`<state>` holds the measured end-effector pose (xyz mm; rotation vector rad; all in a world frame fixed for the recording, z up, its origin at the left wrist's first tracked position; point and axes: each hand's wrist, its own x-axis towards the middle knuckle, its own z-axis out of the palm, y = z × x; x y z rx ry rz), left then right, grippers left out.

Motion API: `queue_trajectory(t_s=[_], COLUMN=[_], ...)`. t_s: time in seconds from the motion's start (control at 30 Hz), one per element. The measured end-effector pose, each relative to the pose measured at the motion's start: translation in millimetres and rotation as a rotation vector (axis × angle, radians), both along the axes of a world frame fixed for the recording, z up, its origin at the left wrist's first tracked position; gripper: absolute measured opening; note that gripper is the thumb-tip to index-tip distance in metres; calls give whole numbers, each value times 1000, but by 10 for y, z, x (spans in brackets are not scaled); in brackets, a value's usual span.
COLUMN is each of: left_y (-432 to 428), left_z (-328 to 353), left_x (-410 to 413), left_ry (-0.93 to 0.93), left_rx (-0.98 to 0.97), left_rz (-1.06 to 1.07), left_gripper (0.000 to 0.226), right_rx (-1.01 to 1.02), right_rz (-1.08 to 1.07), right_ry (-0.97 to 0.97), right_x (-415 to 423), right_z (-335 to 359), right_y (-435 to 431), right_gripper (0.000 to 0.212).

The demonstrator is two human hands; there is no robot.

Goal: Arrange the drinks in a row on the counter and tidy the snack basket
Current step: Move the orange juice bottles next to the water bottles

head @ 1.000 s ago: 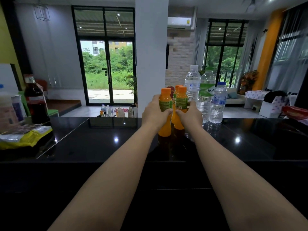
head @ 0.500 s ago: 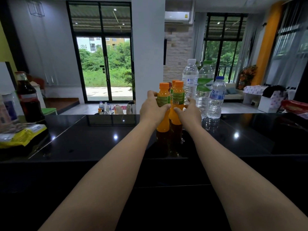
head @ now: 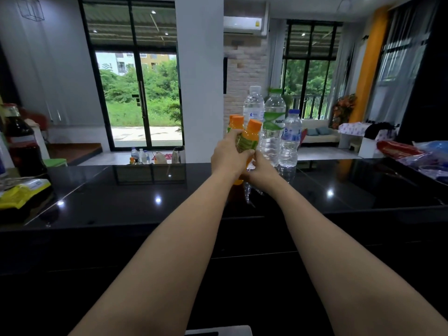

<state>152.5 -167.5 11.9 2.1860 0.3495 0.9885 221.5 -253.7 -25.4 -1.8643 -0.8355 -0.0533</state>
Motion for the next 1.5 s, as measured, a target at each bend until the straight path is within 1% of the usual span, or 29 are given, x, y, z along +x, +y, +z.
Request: queue_trajectory(t_s=[0.07, 0.17, 0.3, 0.4, 0.5, 0.6, 0.77, 0.83, 1.03, 1.3, 1.4, 1.5], left_y=[-65, -98, -101, -88, -25, 44, 112, 133, 158, 200, 209, 209], left_z=[-4, -24, -40, -69, -86, -73, -96, -114, -166, -186, -195, -207], left_x=[26, 53, 66, 71, 53, 28, 18, 29, 38, 35, 38, 19], left_ry=[-9, 1, 26, 90, 120, 110, 88, 89, 39, 64, 65, 76], left_rx=[-16, -52, -41, 4, 27, 32, 79, 81, 30, -14, -40, -61], left_rz=[-3, -4, -2, 6, 19, 31, 52, 51, 18, -29, -50, -80], left_gripper=[54, 55, 63, 71, 74, 71, 67, 64, 47, 50, 48, 47], right_rx=[-9, -75, -110, -95, -58, -43, -100, -114, -108, -81, -71, -77], right_rz=[-39, -88, -147, -164, -142, -123, -142, -154, -179, -165, -156, -149], right_ry=[-1, -25, -44, -51, -41, -48, -66, -68, -62, -65, -52, -51], right_x=[14, 51, 81, 81, 62, 43, 57, 63, 83, 123, 135, 127], right_z=[-1, -8, -35, -43, -44, -46, -58, -59, -78, -93, -96, -95], right_y=[-49, -98, -75, -23, 41, 93, 163, 183, 221, 235, 241, 231], right_gripper=[70, 70, 70, 67, 64, 62, 74, 75, 75, 67, 67, 71])
